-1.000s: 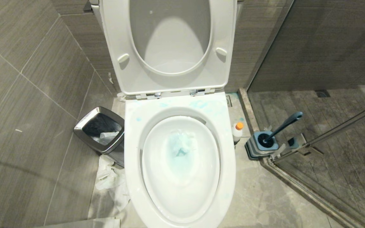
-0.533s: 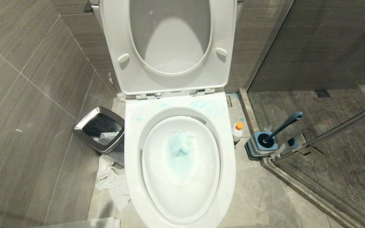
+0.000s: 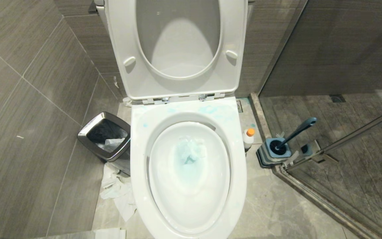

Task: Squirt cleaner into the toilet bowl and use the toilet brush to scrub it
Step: Pour in the cleaning agent

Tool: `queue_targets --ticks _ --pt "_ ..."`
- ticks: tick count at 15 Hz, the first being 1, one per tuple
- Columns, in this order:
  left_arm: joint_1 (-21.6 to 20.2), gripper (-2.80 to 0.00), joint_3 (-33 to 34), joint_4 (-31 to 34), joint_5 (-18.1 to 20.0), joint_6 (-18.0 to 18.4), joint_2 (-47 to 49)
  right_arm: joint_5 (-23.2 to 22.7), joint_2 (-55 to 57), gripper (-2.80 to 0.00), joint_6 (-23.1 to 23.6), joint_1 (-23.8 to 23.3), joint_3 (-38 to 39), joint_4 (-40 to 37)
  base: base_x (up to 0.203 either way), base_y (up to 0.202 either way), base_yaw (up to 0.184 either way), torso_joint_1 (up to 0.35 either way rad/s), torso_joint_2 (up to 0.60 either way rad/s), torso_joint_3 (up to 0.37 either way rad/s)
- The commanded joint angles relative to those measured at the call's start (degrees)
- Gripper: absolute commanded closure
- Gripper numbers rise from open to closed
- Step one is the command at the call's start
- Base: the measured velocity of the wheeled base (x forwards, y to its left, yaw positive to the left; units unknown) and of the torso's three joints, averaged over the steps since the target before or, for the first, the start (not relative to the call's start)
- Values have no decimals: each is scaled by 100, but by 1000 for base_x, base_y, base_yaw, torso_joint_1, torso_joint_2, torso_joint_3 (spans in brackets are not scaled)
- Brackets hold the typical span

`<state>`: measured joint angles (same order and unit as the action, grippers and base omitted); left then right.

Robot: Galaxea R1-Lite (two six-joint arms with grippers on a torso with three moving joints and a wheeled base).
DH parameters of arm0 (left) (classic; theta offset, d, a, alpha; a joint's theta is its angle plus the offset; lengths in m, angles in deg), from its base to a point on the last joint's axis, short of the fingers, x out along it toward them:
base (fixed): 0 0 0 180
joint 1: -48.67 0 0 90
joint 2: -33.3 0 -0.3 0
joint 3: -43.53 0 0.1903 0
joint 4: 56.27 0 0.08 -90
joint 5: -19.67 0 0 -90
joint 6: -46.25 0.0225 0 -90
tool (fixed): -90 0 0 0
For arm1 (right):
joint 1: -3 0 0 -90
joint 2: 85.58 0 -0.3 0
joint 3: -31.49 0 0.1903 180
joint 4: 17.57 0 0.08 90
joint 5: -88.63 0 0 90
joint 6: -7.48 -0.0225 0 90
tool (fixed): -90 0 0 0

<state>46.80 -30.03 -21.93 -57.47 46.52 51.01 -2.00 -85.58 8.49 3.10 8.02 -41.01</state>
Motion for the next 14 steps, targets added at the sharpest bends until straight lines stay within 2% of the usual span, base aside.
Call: queue_targets --ticks 1,7,10,12,14 --pt "28 0 455 -45 -16 37 -461 1 9 0 4 -1 1 -1 0 0 0 0 0 0" --pt "162 0 1997 -271 -176 187 -1657 1 9 0 4 -1 1 -1 0 0 0 0 0 0" --pt "169 0 2656 -334 -357 204 -1760 1 9 0 4 -1 1 -1 0 0 0 0 0 0" --pt "169 0 3123 -393 -416 345 -1762 1 9 0 4 -1 1 -1 0 0 0 0 0 0" --pt "169 0 3686 -697 -510 427 -1762 1 9 0 4 -1 1 -1 0 0 0 0 0 0"
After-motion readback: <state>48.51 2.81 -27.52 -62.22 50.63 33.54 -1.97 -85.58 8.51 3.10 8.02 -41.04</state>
